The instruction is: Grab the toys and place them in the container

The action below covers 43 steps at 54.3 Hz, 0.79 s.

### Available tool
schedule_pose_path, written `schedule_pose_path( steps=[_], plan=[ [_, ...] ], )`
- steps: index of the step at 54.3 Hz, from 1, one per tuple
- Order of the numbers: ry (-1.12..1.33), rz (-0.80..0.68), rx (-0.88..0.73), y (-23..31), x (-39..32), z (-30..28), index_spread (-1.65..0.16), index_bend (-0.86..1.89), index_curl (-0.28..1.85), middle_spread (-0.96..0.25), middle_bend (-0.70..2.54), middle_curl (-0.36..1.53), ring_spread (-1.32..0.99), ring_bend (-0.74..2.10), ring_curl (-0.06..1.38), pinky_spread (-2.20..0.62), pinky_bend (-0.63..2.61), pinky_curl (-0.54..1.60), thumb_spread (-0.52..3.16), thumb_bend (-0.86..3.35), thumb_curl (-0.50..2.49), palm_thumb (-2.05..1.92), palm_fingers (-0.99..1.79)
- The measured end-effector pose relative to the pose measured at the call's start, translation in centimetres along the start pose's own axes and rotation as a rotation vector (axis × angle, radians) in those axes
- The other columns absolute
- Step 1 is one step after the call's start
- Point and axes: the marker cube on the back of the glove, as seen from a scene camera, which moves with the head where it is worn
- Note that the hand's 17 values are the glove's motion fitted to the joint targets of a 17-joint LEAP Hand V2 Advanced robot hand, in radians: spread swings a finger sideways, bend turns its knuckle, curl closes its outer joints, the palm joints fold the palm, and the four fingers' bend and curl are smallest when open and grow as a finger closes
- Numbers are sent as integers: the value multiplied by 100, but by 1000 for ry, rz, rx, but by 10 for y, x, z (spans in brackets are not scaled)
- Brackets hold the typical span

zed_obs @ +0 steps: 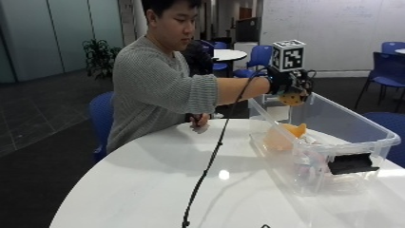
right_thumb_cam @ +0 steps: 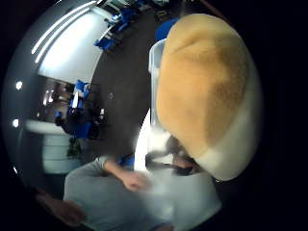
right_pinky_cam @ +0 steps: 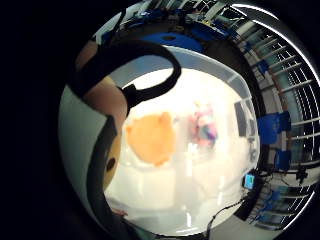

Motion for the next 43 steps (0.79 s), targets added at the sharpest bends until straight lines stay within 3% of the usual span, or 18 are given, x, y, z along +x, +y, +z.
schedule_pose_path(
  steps=[7, 17, 25, 35, 43],
  plan=[
    [-22, 59, -81, -31, 5, 29, -36, 14, 20, -22, 43, 56, -38, 99, 44, -24, 129, 35, 143, 0, 58, 30, 22],
    [-47, 106, -145, -35, 15, 50, -35, 14, 22, -22, 41, 57, -36, 94, 44, -21, 131, 36, 144, -1, 56, 27, 10],
    [-101, 120, -186, -33, 15, 47, -34, 13, 23, -17, 16, 49, -24, 68, 37, -8, 141, 38, 138, -4, 49, 18, -26],
    [-92, 57, -104, -6, 20, 15, -32, 9, 21, -13, 10, 39, -13, 54, 31, 1, 137, 36, 130, -3, 42, 8, -28],
    [-99, 69, 50, 61, 35, -44, -32, 10, 20, -13, 11, 33, -10, 50, 30, 2, 130, 34, 132, -2, 39, 5, -25]
  ],
)
